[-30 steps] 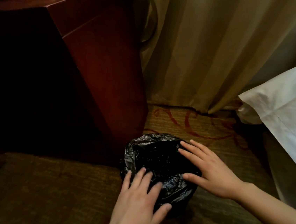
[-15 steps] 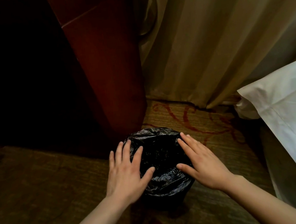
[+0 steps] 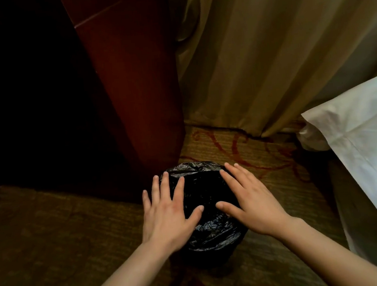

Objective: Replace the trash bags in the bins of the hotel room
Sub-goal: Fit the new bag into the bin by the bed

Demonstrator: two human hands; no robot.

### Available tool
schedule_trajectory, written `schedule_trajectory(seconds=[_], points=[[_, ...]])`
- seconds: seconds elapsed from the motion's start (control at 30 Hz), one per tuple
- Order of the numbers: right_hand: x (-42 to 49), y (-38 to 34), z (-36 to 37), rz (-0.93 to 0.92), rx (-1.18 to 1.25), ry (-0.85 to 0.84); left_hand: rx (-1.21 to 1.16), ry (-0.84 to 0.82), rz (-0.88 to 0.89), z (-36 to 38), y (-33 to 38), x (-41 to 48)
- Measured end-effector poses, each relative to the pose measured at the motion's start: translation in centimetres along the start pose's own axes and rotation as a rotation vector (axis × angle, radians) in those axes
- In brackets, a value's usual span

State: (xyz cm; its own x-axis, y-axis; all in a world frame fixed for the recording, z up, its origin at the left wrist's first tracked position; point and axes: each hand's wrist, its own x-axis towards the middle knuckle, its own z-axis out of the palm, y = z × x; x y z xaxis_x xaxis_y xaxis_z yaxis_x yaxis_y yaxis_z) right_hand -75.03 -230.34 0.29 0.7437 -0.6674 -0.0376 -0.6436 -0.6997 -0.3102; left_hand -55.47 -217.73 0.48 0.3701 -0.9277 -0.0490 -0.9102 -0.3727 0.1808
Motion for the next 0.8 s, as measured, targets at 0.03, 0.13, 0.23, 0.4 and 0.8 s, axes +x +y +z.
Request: schedule_trajectory(seconds=[0.03, 0.13, 0.23, 0.4, 0.8], points=[[0.3, -0.3, -0.1, 0.009, -0.003, 0.007, -0.005, 0.012, 0.001, -0.2, 0.0, 0.1], [0.9, -0.8, -0.4, 0.045, -0.004, 0.017, -0.019, 0.035, 0.013, -0.6, 0.1, 0.2], [0.9, -0.8, -0.7, 0.060, -0.033, 0.027, -0.017, 0.039, 0.021, -0.7, 0.1, -0.1], [1.2, -1.9, -3.1, 0.109, -0.056, 0.024, -0.020, -0.007, 0.075, -2.2, -0.7, -1.2], [-1.6, -12.1, -26.2, 0.278, 0.016, -0.040, -0.099, -0.181, 0.128, -28.1, 2.0, -3.3]])
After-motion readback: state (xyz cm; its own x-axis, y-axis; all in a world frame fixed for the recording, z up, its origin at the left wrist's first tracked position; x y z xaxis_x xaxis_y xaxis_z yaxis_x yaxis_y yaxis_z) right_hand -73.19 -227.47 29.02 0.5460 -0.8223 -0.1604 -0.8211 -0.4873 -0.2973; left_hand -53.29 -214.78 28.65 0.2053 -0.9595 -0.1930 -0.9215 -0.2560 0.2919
